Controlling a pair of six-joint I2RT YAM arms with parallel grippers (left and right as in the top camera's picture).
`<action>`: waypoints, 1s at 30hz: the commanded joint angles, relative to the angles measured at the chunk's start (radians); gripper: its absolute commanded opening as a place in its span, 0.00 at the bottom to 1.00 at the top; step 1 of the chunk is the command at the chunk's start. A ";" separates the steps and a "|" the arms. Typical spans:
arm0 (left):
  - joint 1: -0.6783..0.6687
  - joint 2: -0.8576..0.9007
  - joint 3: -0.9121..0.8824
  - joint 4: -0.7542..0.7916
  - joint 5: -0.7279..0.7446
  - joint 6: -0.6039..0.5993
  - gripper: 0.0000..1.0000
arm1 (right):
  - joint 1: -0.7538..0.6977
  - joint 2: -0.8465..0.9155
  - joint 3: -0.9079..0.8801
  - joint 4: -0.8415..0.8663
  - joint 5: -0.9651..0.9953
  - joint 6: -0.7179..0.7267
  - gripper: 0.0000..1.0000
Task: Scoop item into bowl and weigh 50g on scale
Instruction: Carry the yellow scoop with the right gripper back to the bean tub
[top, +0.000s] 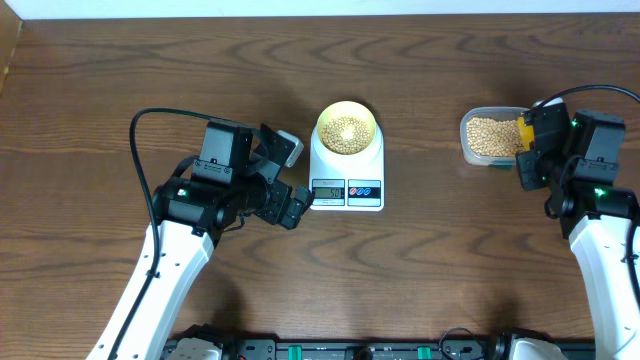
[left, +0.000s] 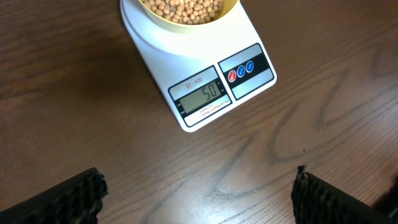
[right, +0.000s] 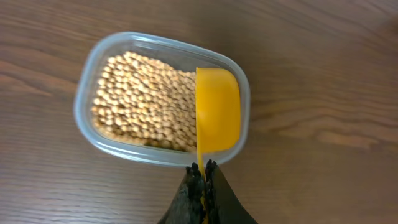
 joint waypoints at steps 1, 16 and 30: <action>-0.001 0.002 0.001 -0.003 0.012 -0.008 0.98 | 0.013 -0.012 0.005 0.001 0.013 0.023 0.01; -0.001 0.002 0.001 -0.003 0.012 -0.008 0.98 | 0.012 0.122 0.004 0.110 -0.142 0.217 0.35; -0.001 0.002 0.001 -0.003 0.012 -0.009 0.98 | -0.014 0.083 0.004 0.032 -0.078 0.217 0.99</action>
